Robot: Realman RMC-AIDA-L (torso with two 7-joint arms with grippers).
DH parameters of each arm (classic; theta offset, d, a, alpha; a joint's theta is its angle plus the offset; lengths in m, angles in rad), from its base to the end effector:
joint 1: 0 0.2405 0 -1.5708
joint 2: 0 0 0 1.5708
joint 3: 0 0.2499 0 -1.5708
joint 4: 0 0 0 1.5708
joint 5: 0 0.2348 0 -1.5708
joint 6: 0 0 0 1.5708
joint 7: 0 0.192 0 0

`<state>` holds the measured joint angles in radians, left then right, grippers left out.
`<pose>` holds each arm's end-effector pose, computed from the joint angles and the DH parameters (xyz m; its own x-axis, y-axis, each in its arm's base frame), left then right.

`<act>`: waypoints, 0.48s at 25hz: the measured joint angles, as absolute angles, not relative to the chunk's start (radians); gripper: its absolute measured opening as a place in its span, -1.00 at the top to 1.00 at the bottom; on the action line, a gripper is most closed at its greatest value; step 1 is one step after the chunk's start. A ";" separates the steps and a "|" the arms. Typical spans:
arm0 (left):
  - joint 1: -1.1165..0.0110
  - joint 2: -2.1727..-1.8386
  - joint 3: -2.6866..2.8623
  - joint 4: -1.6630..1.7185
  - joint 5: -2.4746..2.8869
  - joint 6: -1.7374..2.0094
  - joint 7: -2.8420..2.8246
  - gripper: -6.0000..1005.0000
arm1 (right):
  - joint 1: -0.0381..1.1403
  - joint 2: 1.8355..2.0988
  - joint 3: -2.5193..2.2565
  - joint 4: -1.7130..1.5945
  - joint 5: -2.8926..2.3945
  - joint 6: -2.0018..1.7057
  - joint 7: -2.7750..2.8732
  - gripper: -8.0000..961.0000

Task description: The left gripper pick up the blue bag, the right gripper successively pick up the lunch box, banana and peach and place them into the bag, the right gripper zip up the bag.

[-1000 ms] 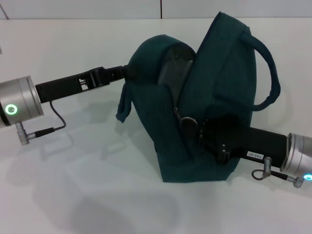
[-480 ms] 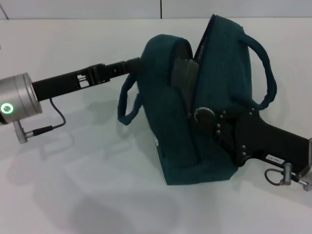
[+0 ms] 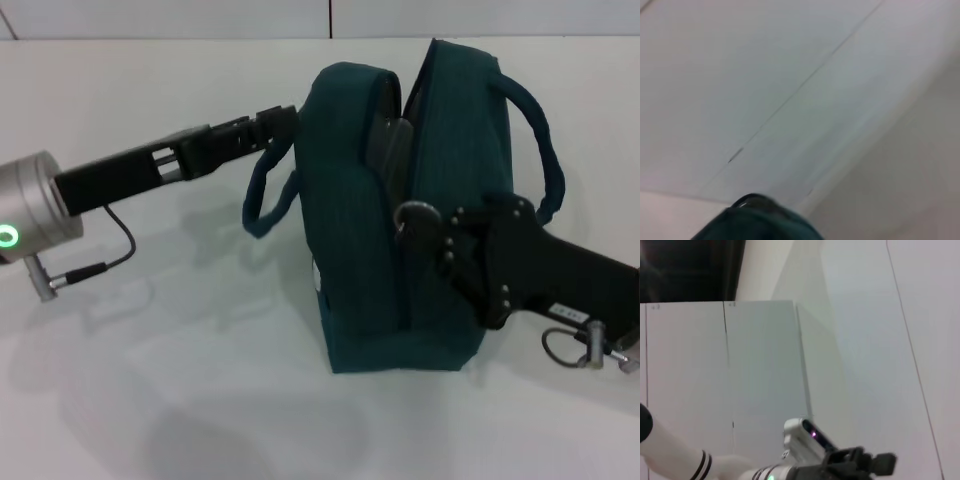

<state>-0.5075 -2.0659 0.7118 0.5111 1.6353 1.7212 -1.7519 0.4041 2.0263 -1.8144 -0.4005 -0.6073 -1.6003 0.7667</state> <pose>-0.2136 0.3503 -0.0153 0.3097 0.6099 0.7295 0.6360 -0.7032 0.3179 0.1849 0.2978 -0.0815 0.5285 0.0018 -0.8489 -0.2439 -0.9575 -0.1538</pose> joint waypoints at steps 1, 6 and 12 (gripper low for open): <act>-0.502 -2.062 0.712 0.494 1.632 1.735 -1.716 0.04 | 0.408 2.025 -1.813 -0.401 -0.601 -1.603 0.767 0.96; -0.438 -2.065 0.712 0.440 1.629 1.766 -1.539 -0.31 | 0.434 2.022 -1.792 -0.410 -0.571 -1.616 0.767 0.96; -0.380 -2.084 0.719 0.382 1.634 1.769 -1.369 -0.44 | 0.480 2.021 -1.759 -0.407 -0.561 -1.607 0.786 0.96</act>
